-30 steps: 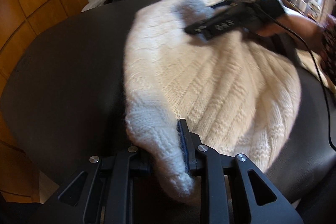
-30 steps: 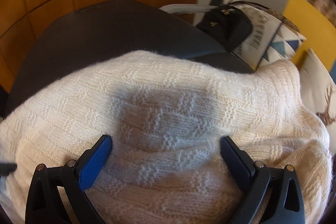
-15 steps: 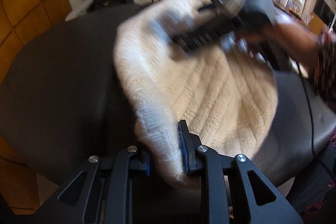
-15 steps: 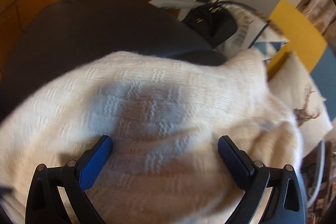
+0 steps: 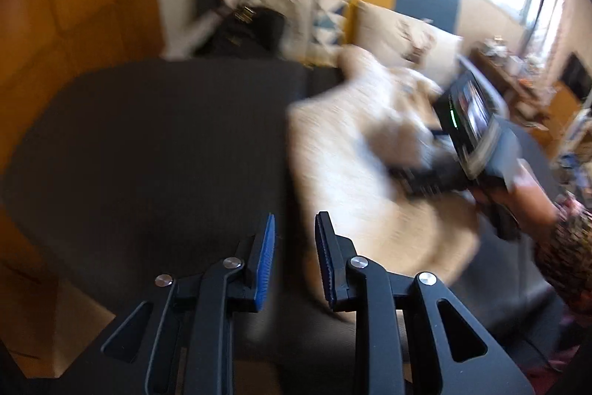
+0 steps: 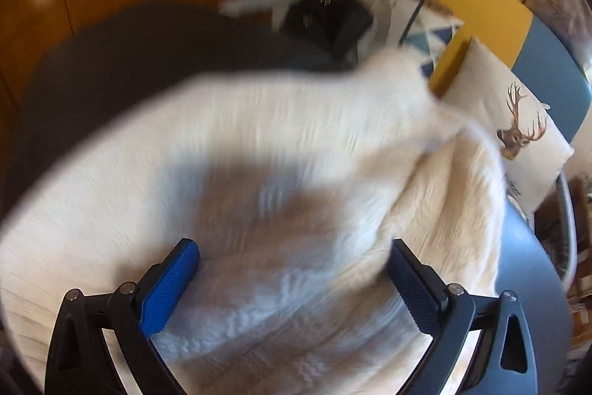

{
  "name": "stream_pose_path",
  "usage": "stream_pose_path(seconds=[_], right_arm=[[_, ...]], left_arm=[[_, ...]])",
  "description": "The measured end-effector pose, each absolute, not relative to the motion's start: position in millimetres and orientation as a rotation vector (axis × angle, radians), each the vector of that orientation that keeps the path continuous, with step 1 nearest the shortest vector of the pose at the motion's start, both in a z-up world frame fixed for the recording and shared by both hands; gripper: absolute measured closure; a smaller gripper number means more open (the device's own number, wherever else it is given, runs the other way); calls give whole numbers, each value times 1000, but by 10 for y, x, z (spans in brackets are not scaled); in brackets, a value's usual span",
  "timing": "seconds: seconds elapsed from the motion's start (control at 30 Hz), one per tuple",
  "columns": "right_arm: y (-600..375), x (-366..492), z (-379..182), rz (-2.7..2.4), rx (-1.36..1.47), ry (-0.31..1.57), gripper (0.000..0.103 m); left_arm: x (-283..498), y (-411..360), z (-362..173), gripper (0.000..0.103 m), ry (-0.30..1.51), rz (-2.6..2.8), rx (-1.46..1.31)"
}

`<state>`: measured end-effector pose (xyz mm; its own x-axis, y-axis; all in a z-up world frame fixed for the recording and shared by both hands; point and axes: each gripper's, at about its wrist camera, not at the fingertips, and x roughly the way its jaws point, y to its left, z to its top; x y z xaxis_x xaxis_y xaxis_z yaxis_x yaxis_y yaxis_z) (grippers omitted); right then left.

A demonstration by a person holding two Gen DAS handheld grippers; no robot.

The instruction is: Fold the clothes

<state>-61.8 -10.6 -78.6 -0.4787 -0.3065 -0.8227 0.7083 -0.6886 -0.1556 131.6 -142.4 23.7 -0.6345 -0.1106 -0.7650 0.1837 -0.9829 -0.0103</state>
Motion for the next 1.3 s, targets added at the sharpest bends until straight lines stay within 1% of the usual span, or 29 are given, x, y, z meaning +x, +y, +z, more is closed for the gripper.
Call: stream_pose_path(seconds=[0.07,0.13,0.23,0.33,0.47,0.57,0.6,0.63,0.67,0.7,0.8,0.87,1.03,1.13,1.3], right_arm=[[-34,-535,-872,-2221,1043,634,0],[106,-484,-897,-2265,1003,558,0],[154,-435,-883,-2289,988,561,0],[161,-419,-911,-2293,989,561,0],[193,-419,-917,-2296,990,537,0],[196,-424,-951,-2292,992,523,0],[199,-435,-961,-2289,995,517,0],[210,-436,-968,-2289,996,508,0],[222,-435,-974,-2287,999,502,0],[230,-437,-981,-2281,1005,501,0],[265,-379,-1010,-2262,993,550,0],[306,-352,-1032,-2253,990,560,0],[476,-347,-1068,-2231,1021,520,0],[608,-372,-1086,-2199,1060,472,0],[824,-407,-1097,-2128,1101,410,0]], left_arm=[[1140,-1407,217,75,29,-2679,1180],[850,-1316,139,74,-56,-2696,1130],[331,-1103,-33,73,-201,-2734,1091],[-298,-800,-331,73,-413,-2753,1119],[-856,-696,-742,72,-566,-2687,1224],[-1043,-728,-946,61,-602,-2664,1259],[-1011,-743,-973,47,-630,-2660,1199],[-978,-759,-1000,38,-657,-2654,1140],[-945,-774,-1027,23,-684,-2647,1081],[-919,-796,-1048,19,-695,-2644,1039],[-908,-932,-1039,16,-581,-2681,1082],[-905,-974,-1041,16,-536,-2693,1101],[-879,-907,-1064,16,-534,-2670,1115],[-732,-902,-1074,16,-483,-2665,1140],[-557,-918,-1088,16,-350,-2652,1192]])
